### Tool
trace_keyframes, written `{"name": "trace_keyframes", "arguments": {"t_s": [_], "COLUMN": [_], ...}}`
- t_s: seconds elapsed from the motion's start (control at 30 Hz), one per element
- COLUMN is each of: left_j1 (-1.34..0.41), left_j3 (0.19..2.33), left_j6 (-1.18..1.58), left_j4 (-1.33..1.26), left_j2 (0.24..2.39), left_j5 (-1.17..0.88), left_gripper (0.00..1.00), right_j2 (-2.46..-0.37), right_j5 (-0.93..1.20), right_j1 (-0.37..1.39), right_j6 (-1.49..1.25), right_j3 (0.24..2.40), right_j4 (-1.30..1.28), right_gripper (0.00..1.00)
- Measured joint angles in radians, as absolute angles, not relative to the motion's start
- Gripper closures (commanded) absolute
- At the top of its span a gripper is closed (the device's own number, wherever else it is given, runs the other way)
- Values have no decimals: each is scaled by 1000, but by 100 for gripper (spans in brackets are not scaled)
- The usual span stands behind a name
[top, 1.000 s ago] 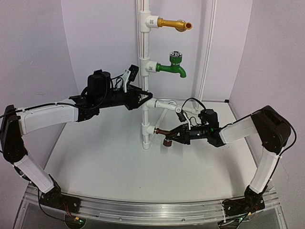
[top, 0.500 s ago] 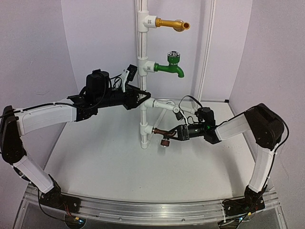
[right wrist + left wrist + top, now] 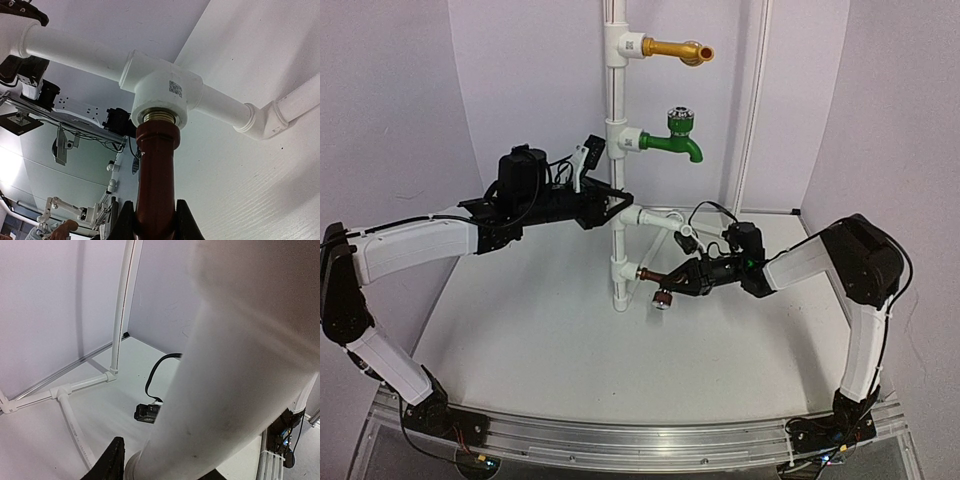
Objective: Install the water faucets
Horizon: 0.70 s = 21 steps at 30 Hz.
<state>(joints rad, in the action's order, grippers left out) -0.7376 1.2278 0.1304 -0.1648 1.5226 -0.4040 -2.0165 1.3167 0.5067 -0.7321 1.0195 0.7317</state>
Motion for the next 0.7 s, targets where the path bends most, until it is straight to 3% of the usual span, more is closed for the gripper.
{"name": "trace_keyframes", "arguments": {"t_s": [0.5, 0.7], "left_j1": [-737, -737], "left_j3": [1214, 1213], "left_j6": [131, 131], "left_j4": [-166, -165], "left_j2": [1510, 1508], "left_j5": [-389, -387], "left_gripper": [100, 100], "right_j2": [-2076, -2079], "right_j5": [1415, 1423], "right_j1": [505, 505], "right_j6": [-902, -942], "right_j3": [1083, 1087], "right_j4": [753, 755], "right_gripper": [100, 81]}}
